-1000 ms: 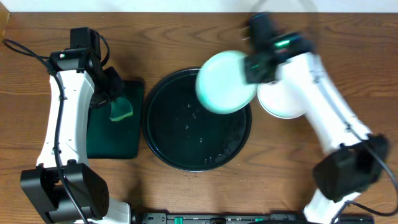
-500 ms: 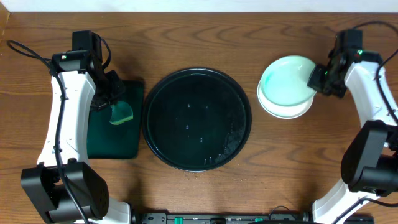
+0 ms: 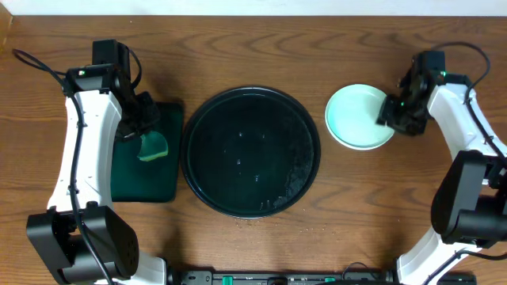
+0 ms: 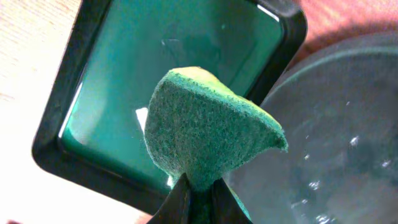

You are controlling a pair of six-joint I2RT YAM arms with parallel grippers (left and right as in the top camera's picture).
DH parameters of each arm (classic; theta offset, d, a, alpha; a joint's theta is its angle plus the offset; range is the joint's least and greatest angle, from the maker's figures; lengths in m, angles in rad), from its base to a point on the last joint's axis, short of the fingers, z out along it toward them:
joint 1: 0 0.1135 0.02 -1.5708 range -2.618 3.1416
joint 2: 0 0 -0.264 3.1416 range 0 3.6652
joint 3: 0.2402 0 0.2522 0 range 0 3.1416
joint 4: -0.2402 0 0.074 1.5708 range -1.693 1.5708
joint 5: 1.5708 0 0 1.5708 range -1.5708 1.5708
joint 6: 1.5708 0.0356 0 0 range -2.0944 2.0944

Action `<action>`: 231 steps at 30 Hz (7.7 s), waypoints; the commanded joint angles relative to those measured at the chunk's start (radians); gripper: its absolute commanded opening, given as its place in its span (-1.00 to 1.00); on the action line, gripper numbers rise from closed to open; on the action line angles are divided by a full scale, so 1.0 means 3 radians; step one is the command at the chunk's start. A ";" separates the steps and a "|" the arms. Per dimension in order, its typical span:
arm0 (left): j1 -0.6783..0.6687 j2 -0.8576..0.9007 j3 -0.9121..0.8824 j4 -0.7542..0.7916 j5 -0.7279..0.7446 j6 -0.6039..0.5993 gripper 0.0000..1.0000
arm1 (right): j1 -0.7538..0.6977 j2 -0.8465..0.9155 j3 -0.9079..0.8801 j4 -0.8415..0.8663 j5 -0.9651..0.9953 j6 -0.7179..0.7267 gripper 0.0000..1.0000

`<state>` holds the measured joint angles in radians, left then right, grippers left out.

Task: Clean dirty plates on tray and stack at the side

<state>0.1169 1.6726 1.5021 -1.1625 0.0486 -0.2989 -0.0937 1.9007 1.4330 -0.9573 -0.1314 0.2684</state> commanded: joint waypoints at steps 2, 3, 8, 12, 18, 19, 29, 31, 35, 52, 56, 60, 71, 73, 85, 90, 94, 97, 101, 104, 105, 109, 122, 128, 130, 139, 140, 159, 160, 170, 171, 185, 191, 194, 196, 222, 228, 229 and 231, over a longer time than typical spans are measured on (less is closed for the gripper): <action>0.0009 0.0005 -0.0022 -0.0022 -0.0055 0.0542 -0.85 | 0.0207 -0.0047 0.0623 -0.0295 -0.0089 -0.0292 0.22; 0.0009 0.0010 -0.0022 -0.0023 -0.0057 0.0605 -0.86 | 0.0242 -0.0047 0.0704 -0.0345 -0.0089 -0.0324 0.25; 0.0009 0.0076 -0.0174 0.0085 -0.0343 0.0692 -0.85 | 0.0502 -0.0047 0.0908 -0.0488 -0.0090 -0.0429 0.27; 0.0034 0.0140 -0.0481 0.0468 -0.0393 0.0896 -0.85 | 0.0640 -0.0046 0.0908 -0.0502 -0.0075 -0.0478 0.22; 0.0046 0.0170 -0.0969 0.1214 -0.0364 0.0896 -0.53 | 0.0759 -0.0046 0.0908 -0.0501 -0.0001 -0.0504 0.19; 0.0046 0.0170 -0.1052 0.1300 -0.0365 0.0896 -0.12 | 0.0774 -0.0046 0.0908 -0.0511 0.0000 -0.0515 0.22; 0.0045 -0.0111 -0.0472 0.0654 -0.0261 0.0809 0.36 | 0.0773 -0.0286 0.0985 -0.0542 0.0043 -0.0652 0.90; 0.0045 -0.0285 -0.0301 0.0533 -0.0262 0.0680 0.38 | 0.0773 -0.0390 0.1016 -0.0542 0.0121 -0.0654 0.98; 0.0046 -0.0572 -0.0296 0.0537 -0.0262 0.0679 0.43 | 0.0773 -0.0698 0.1055 -0.0540 0.0327 -0.0652 0.99; 0.0046 -0.0725 -0.0296 0.0537 -0.0264 0.0680 0.44 | 0.0773 -0.2272 0.1055 -0.0642 0.0411 -0.0651 0.99; 0.0046 -0.0725 -0.0296 0.0537 -0.0264 0.0680 0.44 | 0.0773 -0.2440 0.1055 -0.0857 0.0412 -0.0652 0.98; 0.0046 -0.0725 -0.0296 0.0535 -0.0264 0.0680 0.44 | 0.0773 -0.2491 0.1055 -0.0875 0.0436 -0.0735 0.99; 0.0046 -0.0725 -0.0296 0.0535 -0.0264 0.0680 0.45 | 0.0750 -0.2843 0.0263 -0.0253 0.0551 -0.1080 0.99; 0.0046 -0.0725 -0.0296 0.0537 -0.0264 0.0680 0.45 | 0.0712 -0.3120 -0.0205 0.0242 0.0532 -0.1225 0.99; 0.0046 -0.0725 -0.0296 0.0535 -0.0264 0.0680 0.45 | 0.0346 -0.4827 -0.2897 0.2524 0.0148 -0.1349 0.98; 0.0046 -0.0725 -0.0296 0.0535 -0.0264 0.0680 0.45 | 0.0324 -0.5509 -0.4047 0.3401 -0.0052 -0.1348 0.99; 0.0046 -0.0725 -0.0296 0.0535 -0.0264 0.0680 0.46 | 0.0324 -0.5814 -0.4354 0.3441 0.0081 -0.1349 0.99; 0.0046 -0.0725 -0.0296 0.0535 -0.0264 0.0680 0.45 | 0.0324 -0.6018 -0.4564 0.3441 0.0277 -0.1352 0.99; 0.0046 -0.0725 -0.0296 0.0535 -0.0264 0.0680 0.45 | 0.0324 -0.6125 -0.4766 0.3464 0.0272 -0.1359 0.99; 0.0046 -0.0725 -0.0296 0.0535 -0.0264 0.0680 0.45 | 0.0324 -0.6274 -0.4760 0.3324 0.0271 -0.1361 0.99; 0.0046 -0.0725 -0.0296 0.0535 -0.0264 0.0680 0.45 | 0.0323 -0.6327 -0.4760 0.3312 0.0251 -0.1359 0.99; 0.0046 -0.0725 -0.0296 0.0535 -0.0264 0.0680 0.46 | 0.0340 -0.6320 -0.4760 0.3255 0.0132 -0.1345 0.99; 0.0046 -0.0725 -0.0296 0.0535 -0.0264 0.0680 0.46 | 0.0340 -0.6313 -0.4758 0.2974 0.0080 -0.1347 0.99; 0.0046 -0.0725 -0.0296 0.0535 -0.0264 0.0680 0.45 | 0.0340 -0.6313 -0.4758 0.2974 0.0081 -0.1347 0.98; 0.0046 -0.0725 -0.0296 0.0535 -0.0264 0.0680 0.45 | 0.0340 -0.6313 -0.4758 0.2974 0.0081 -0.1348 0.99; 0.0042 -0.0753 -0.0310 0.0565 -0.0263 0.0683 0.45 | 0.0340 -0.6313 -0.4758 0.2974 0.0083 -0.1347 0.99; 0.0034 -0.0787 -0.0331 0.0619 -0.0262 0.0682 0.45 | 0.0340 -0.6313 -0.4758 0.2974 0.0083 -0.1347 0.99; -0.0010 -0.4639 -0.4256 0.3759 -0.0027 0.0708 0.45 | 0.0340 -0.6313 -0.4758 0.2974 0.0083 -0.1347 0.99; -0.0018 -0.4725 -0.4327 0.3788 -0.0028 0.0708 0.45 | 0.0340 -0.6313 -0.4758 0.2974 0.0083 -0.1347 0.99; -0.0020 -0.5529 -0.4958 0.3918 -0.0136 0.0814 0.46 | 0.0340 -0.6313 -0.4758 0.2974 0.0083 -0.1347 0.99; -0.0020 -0.5568 -0.4990 0.3918 -0.0139 0.0823 0.45 | 0.0340 -0.6313 -0.4758 0.2974 0.0083 -0.1347 0.99; -0.0042 -0.5558 -0.4994 0.3633 -0.0137 0.0820 0.45 | 0.0340 -0.6313 -0.4758 0.2974 0.0083 -0.1348 0.98; -0.0042 -0.5558 -0.4994 0.3633 -0.0137 0.0820 0.46 | 0.0340 -0.6313 -0.4758 0.2974 0.0083 -0.1347 0.98; -0.0042 -0.5558 -0.4994 0.3633 -0.0139 0.0820 0.45 | 0.0340 -0.6313 -0.4758 0.2974 0.0083 -0.1347 0.99; -0.0042 -0.5558 -0.4994 0.3633 -0.0139 0.0820 0.46 | 0.0340 -0.6313 -0.4758 0.2973 0.0083 -0.1347 0.99; -0.0042 -0.5558 -0.4994 0.3634 -0.0139 0.0820 0.46 | 0.0340 -0.6313 -0.4758 0.2974 0.0083 -0.1347 0.99; -0.0042 -0.5558 -0.4994 0.3633 -0.0139 0.0820 0.46 | 0.0340 -0.6313 -0.4758 0.2974 0.0083 -0.1347 0.98; -0.0042 -0.5558 -0.4994 0.3633 -0.0137 0.0820 0.47 | 0.0340 -0.6313 -0.4758 0.2974 0.0083 -0.1347 0.99; -0.0042 -0.5558 -0.4994 0.3633 -0.0137 0.0820 0.46 | 0.0340 -0.6313 -0.4758 0.2973 0.0083 -0.1347 0.99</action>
<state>0.1081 0.0128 0.0154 -0.0250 0.0235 -0.0704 0.0132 0.0113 0.0071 -0.0628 -0.0986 -0.1287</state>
